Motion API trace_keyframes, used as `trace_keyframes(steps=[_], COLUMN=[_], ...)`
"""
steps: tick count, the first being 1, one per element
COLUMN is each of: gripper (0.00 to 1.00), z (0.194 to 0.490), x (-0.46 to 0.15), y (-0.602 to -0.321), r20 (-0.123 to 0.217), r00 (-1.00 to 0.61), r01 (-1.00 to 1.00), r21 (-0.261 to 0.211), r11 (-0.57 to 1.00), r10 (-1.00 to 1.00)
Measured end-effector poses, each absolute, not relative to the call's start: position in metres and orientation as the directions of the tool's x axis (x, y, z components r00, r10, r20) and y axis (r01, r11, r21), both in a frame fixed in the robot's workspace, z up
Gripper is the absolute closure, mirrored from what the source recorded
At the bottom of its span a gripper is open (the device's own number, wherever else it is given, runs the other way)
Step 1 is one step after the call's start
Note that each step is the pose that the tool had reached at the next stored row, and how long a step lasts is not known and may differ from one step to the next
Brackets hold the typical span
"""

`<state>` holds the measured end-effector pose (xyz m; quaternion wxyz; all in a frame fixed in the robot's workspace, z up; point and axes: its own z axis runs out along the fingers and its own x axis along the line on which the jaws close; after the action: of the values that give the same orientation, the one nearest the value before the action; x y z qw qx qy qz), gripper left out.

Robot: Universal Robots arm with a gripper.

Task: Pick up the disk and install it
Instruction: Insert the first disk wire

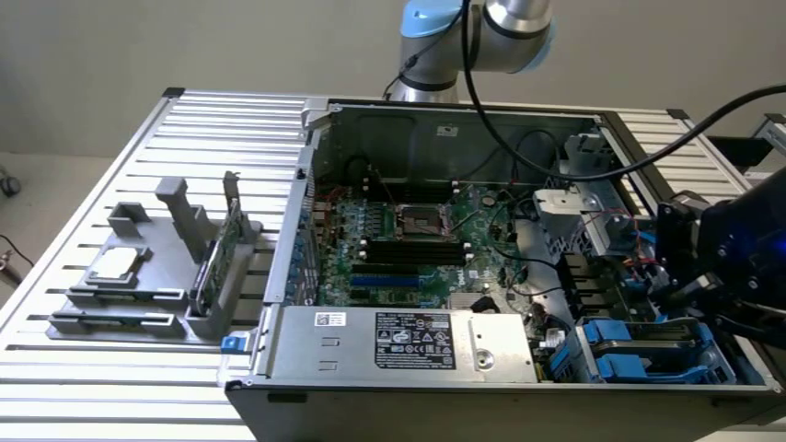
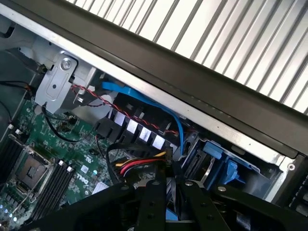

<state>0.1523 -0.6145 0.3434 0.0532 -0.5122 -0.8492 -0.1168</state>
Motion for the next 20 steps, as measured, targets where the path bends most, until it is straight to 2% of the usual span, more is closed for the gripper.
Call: trace_keyframes(steps=[20], gripper=[0.83], z=[0.3434], x=[0.152], y=[-0.6196], r20=[0.216], r00=[-0.357], r01=[0.933], r21=[0.13], r11=[0.336], r10=[0.909])
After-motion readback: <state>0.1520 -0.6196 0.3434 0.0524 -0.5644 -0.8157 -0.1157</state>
